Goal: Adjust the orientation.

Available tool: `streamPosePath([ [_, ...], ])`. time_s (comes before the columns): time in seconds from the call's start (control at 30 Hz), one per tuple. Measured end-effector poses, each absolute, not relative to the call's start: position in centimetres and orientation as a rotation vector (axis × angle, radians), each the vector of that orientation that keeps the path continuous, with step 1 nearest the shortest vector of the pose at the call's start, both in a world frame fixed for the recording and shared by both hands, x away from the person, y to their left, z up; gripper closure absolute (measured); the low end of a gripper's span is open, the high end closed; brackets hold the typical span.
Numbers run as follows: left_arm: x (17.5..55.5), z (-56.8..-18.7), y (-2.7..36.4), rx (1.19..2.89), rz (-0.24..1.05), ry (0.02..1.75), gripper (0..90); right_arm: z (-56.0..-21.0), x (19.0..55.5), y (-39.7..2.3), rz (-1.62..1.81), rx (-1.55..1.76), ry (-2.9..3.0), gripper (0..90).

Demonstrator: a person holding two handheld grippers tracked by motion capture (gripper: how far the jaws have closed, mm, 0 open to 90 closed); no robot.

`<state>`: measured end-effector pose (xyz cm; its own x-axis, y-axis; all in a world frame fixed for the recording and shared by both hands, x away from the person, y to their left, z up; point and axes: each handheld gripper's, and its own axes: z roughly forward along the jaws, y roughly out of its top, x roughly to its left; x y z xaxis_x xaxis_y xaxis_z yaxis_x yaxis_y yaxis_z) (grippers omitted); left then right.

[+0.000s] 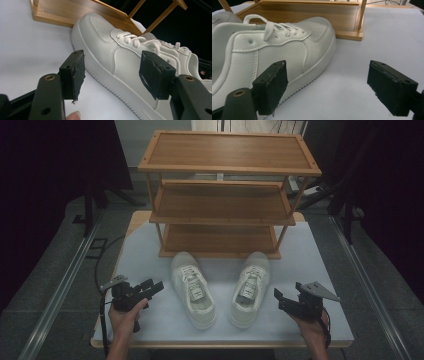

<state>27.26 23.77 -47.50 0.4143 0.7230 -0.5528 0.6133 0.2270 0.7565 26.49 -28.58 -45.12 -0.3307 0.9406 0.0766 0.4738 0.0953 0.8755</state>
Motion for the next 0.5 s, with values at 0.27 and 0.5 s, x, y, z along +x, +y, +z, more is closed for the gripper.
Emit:
streamPosePath([
  [0.27,27.2,-47.6,23.6,1.477,0.122,1.258,37.1,-44.8,26.3,-29.9,1.216,1.410,1.816,20.3],
  [0.5,26.1,-47.1,23.0,1.532,0.141,1.220,37.1,-43.8,26.3,-30.2,1.260,1.406,1.801,27.3],
])
